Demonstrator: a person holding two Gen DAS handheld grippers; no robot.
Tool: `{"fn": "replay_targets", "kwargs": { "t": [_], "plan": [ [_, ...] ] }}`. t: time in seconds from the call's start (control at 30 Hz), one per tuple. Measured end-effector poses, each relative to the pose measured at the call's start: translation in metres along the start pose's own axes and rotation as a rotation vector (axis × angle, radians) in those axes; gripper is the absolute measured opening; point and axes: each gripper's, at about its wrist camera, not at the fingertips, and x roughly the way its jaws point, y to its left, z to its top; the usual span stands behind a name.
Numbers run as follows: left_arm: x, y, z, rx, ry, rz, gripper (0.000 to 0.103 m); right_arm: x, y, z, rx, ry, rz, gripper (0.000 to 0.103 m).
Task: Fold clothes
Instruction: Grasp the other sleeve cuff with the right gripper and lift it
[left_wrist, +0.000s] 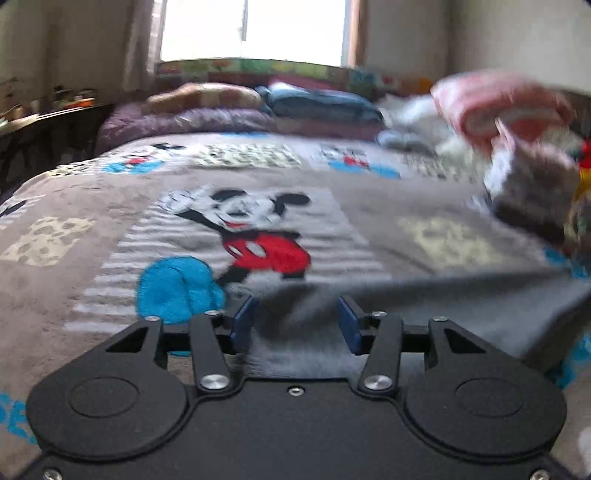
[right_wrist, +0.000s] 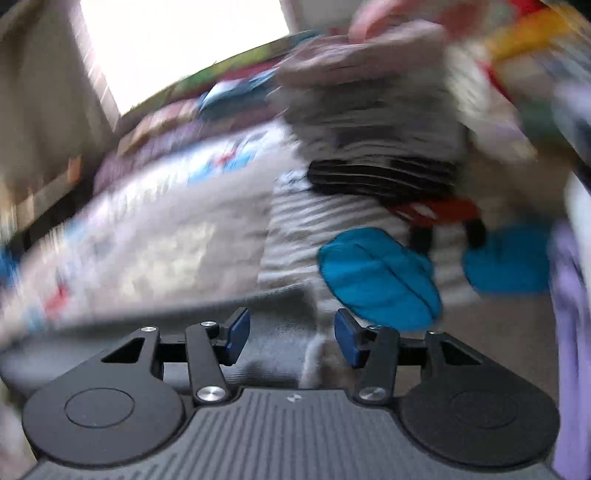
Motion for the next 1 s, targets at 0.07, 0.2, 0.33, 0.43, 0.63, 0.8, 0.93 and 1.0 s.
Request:
{"fn": "replay_targets", "kwargs": {
  "t": [0.07, 0.2, 0.33, 0.43, 0.63, 0.8, 0.93, 1.0],
  "plan": [
    [-0.007, 0.011, -0.001, -0.092, 0.001, -0.012, 0.064, -0.014, -0.015, -0.01, 0.148, -0.032, 0.013, 0.052],
    [-0.021, 0.028, -0.003, -0.235, 0.001, -0.028, 0.065, -0.026, -0.038, -0.039, 0.457, -0.042, 0.082, 0.058],
    [-0.032, 0.027, -0.002, -0.242, -0.025, -0.049, 0.065, -0.023, -0.039, -0.056, 0.646, -0.025, 0.172, 0.064],
    [-0.039, 0.021, 0.0, -0.23, -0.051, -0.088, 0.065, -0.014, -0.032, -0.059, 0.72, -0.018, 0.2, 0.069],
    [-0.044, -0.009, 0.003, -0.154, -0.081, -0.117, 0.065, 0.0, -0.019, -0.059, 0.715, -0.08, 0.169, 0.072],
    [-0.038, -0.074, -0.002, -0.03, -0.061, -0.138, 0.039, 0.006, -0.008, -0.06, 0.646, -0.146, 0.115, 0.069],
    [-0.012, -0.115, -0.019, 0.091, 0.031, -0.128, 0.026, 0.008, -0.009, -0.063, 0.626, -0.168, 0.091, 0.038],
    [0.001, -0.135, -0.028, 0.153, 0.078, -0.121, 0.026, 0.009, -0.013, -0.065, 0.627, -0.173, 0.089, 0.026]
  ]
}}
